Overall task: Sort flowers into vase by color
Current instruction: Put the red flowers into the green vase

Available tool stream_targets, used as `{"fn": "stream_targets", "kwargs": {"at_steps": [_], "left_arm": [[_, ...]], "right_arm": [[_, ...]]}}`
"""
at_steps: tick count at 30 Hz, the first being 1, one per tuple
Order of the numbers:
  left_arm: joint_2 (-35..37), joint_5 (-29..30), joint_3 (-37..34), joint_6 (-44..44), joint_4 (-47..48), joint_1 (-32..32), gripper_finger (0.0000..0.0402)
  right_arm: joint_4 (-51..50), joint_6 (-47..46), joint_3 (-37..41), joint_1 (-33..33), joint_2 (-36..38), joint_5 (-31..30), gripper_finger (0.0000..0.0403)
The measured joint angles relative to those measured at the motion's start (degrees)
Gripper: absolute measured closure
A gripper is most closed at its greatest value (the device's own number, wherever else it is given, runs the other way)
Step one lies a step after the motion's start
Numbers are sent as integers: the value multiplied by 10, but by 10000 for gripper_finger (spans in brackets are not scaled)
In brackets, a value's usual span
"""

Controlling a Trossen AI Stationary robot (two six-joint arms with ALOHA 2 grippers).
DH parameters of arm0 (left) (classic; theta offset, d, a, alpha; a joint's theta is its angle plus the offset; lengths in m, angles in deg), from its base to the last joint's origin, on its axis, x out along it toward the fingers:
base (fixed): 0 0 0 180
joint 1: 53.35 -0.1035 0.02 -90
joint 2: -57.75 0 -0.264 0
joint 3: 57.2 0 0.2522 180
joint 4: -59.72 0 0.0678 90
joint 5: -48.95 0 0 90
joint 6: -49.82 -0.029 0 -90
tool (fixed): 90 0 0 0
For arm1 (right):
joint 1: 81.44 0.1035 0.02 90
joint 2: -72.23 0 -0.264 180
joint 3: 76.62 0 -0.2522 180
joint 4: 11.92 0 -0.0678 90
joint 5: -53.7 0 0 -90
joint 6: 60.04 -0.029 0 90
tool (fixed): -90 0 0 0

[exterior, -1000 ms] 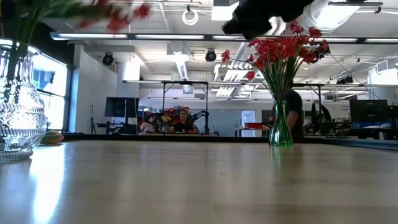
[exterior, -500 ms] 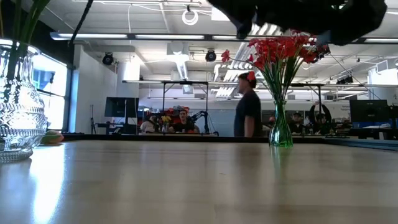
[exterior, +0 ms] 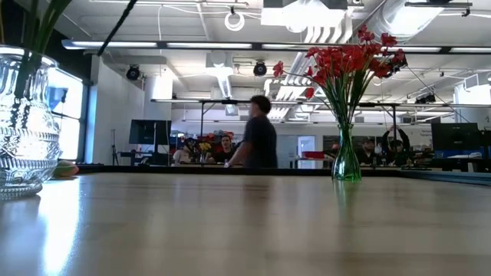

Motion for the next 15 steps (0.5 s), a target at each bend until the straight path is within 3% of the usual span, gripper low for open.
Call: {"fn": "stream_targets", "kwargs": {"at_steps": [9, 15], "left_arm": [[3, 3, 0, -106, -72, -47, 401], [8, 21, 0, -126, -73, -44, 401]], "right_arm": [[3, 46, 21, 3, -15, -46, 165], [105, 46, 22, 0, -59, -45, 165]]}}
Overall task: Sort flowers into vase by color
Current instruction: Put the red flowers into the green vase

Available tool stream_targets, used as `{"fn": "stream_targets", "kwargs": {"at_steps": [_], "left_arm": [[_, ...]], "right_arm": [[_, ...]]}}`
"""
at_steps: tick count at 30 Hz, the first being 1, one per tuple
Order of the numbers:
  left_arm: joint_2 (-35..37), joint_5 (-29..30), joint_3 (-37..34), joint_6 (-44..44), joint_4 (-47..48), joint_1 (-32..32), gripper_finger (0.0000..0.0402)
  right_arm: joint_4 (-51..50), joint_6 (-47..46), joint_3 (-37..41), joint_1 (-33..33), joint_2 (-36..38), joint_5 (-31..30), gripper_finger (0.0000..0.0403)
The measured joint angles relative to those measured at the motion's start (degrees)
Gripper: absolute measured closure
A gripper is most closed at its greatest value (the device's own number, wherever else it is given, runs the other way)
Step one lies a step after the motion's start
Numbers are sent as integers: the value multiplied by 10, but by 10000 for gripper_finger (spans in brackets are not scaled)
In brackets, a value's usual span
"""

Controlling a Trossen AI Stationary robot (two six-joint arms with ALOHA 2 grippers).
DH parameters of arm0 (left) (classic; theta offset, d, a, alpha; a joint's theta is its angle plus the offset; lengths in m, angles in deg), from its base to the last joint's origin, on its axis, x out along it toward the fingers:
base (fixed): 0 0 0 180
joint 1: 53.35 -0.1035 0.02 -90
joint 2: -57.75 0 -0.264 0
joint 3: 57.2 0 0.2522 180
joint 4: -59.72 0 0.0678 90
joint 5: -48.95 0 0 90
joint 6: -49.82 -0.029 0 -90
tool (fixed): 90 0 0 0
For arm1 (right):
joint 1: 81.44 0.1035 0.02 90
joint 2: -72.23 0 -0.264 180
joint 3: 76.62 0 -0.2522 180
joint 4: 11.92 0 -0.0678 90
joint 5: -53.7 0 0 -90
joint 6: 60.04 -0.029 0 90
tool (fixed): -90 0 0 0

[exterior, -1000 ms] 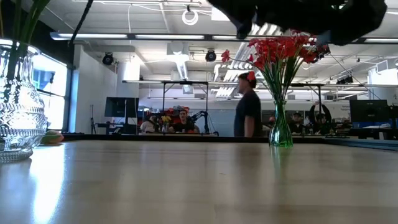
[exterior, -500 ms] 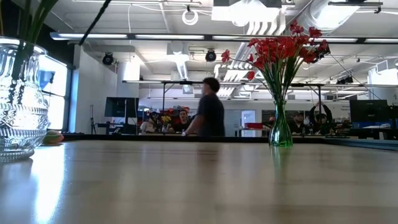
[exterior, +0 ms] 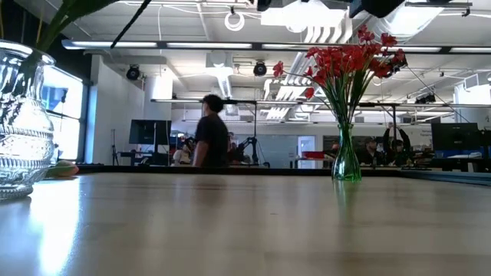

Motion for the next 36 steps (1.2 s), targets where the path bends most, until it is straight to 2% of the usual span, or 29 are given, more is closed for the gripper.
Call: {"fn": "stream_targets", "kwargs": {"at_steps": [4, 9, 12, 14, 17, 19, 24, 30, 36], "left_arm": [[17, 27, 0, -9, 1, 24, 401], [46, 29, 0, -8, 1, 60, 401], [62, 25, 0, -5, 1, 78, 401], [77, -16, 0, -3, 2, 81, 401], [103, -152, 0, 1, -2, 67, 401], [113, -210, 0, 1, -2, 47, 401], [117, -216, 0, -48, -11, -2, 401], [117, -247, 0, -115, -43, -49, 401], [117, -278, 0, -144, -57, -78, 401]], "right_arm": [[18, -10, -6, 0, -18, -1, 165], [10, -11, -26, 0, -26, 1, 165], [-5, -11, -42, 0, -26, 29, 165], [-23, -11, -59, -2, -26, 51, 165], [-54, -11, -86, -4, -26, 58, 165], [-68, -2, -99, -5, -26, 58, 165], [-69, 38, -123, -2, -26, 61, 165], [-68, 30, -148, -7, -26, 31, 165], [-70, 34, -169, -8, -26, 40, 169]]}}
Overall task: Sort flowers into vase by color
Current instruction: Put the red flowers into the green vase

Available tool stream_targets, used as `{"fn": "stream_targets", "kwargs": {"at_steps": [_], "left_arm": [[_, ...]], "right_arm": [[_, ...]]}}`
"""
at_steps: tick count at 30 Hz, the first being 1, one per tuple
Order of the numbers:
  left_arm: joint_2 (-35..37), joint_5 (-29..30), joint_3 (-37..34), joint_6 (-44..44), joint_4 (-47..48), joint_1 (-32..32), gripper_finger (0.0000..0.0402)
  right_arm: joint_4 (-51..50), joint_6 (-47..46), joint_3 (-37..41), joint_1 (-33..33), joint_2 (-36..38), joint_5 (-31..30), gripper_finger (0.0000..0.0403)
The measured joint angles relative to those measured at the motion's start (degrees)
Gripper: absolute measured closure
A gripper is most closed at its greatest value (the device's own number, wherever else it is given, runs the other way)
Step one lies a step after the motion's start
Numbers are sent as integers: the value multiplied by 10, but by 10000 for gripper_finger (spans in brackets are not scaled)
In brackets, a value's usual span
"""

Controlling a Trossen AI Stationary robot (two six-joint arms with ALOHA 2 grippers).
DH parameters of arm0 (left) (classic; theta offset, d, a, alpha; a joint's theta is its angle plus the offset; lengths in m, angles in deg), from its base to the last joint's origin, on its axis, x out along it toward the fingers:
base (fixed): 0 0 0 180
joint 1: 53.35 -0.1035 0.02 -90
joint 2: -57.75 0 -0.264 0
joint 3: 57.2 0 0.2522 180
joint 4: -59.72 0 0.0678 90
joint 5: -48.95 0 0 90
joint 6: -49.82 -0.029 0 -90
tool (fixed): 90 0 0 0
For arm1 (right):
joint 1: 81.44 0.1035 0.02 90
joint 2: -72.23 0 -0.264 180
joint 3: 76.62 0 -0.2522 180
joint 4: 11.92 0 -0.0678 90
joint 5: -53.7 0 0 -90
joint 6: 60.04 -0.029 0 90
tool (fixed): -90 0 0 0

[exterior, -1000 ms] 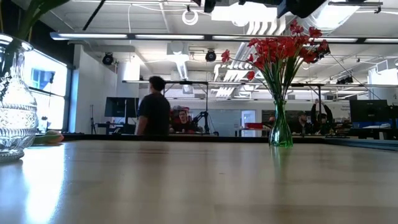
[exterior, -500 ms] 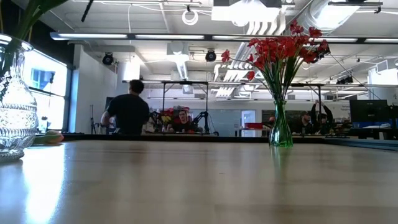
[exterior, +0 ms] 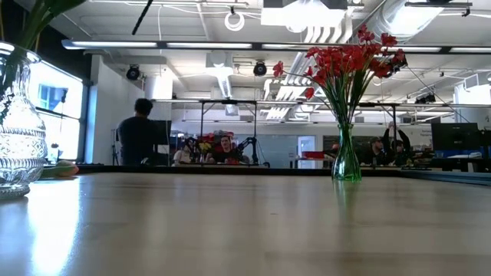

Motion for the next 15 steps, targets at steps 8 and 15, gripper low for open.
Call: {"fn": "stream_targets", "kwargs": {"at_steps": [8, 15], "left_arm": [[0, -55, 0, 7, -1, -26, 380], [0, -69, 0, 16, 31, -43, 319]], "right_arm": [[-1, -2, -8, -5, 0, -1, 263], [-26, -1, -8, -11, 7, -38, 388]]}}
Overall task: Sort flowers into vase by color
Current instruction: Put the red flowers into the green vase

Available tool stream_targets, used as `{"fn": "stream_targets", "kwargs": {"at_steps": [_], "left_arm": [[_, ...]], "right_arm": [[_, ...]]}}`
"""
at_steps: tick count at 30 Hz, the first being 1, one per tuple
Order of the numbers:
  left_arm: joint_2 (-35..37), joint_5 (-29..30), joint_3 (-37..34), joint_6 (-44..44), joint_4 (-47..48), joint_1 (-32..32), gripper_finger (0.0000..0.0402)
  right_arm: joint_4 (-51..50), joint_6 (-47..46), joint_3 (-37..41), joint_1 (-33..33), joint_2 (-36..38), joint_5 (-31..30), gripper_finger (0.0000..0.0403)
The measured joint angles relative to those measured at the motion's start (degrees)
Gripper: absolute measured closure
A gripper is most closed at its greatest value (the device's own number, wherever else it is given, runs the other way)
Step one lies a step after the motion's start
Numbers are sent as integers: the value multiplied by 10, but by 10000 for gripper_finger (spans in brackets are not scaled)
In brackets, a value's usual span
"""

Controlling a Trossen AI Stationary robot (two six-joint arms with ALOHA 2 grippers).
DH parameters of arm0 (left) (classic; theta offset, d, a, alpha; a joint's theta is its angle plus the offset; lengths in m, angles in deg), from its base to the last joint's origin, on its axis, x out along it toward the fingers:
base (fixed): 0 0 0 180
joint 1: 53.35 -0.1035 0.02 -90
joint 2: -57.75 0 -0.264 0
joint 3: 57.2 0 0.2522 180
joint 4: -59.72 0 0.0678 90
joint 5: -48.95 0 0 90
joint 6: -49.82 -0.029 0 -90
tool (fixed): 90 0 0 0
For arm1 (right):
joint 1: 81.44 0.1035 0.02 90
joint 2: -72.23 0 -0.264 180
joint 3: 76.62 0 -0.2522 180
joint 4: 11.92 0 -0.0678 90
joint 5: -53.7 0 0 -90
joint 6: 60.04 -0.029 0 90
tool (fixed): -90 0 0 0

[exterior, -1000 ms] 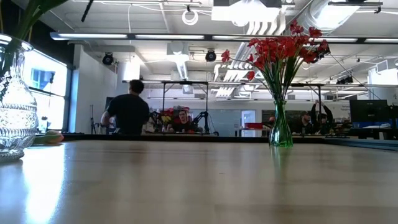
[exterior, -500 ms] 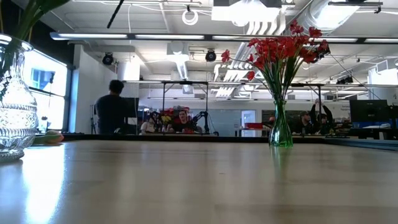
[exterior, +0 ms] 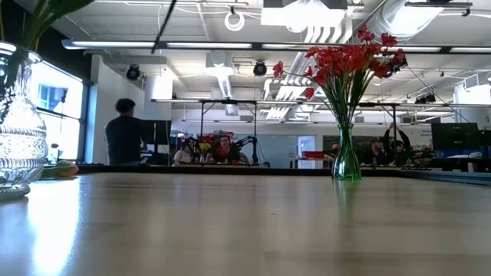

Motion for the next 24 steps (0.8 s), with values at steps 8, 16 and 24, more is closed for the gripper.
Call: {"fn": "stream_targets", "kwargs": {"at_steps": [8, 16, 24], "left_arm": [[23, 218, 0, 152, 187, 24, 287], [44, 223, 0, 389, 374, 61, 287], [46, 238, 0, 391, 355, 109, 287]], "right_arm": [[-267, -30, 6, -4, 108, -131, 396], [-476, -85, 61, -8, 262, -307, 399], [-498, -141, 145, -19, 379, -337, 399]]}}
